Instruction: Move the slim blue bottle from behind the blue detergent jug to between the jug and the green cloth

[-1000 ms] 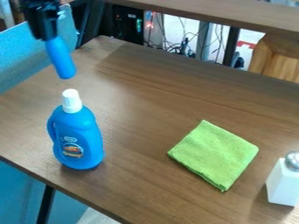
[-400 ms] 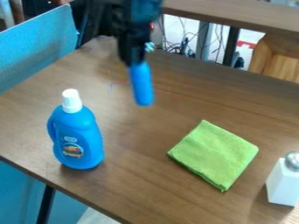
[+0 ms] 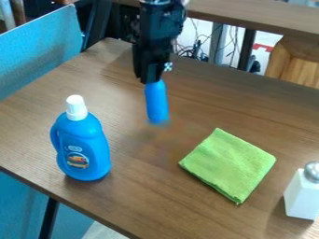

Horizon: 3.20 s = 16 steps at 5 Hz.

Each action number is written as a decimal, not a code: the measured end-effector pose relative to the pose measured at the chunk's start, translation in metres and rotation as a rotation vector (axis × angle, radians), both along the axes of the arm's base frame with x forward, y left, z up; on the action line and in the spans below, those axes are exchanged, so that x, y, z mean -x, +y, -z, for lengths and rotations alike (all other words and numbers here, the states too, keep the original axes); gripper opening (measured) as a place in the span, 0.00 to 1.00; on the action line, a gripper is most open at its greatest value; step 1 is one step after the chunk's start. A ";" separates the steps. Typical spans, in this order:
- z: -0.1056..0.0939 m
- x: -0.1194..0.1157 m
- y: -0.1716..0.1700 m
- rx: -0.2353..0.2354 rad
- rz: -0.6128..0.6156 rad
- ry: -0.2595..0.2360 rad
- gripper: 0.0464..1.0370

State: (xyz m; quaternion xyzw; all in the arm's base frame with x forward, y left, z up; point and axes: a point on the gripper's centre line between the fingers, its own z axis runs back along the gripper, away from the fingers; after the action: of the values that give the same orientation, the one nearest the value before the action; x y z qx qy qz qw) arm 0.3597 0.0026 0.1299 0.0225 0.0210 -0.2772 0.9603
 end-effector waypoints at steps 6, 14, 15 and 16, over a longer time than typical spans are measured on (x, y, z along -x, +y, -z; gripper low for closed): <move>0.025 -0.002 -0.007 -0.104 0.019 0.087 0.37; -0.055 0.059 0.060 0.015 -0.239 0.137 0.96; -0.050 0.087 0.055 -0.018 -0.228 0.134 0.96; -0.055 0.108 0.039 -0.030 -0.155 0.081 0.96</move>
State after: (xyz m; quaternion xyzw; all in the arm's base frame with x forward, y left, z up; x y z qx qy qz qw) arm 0.2520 0.0412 0.1845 0.0239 0.0656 -0.2022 0.9769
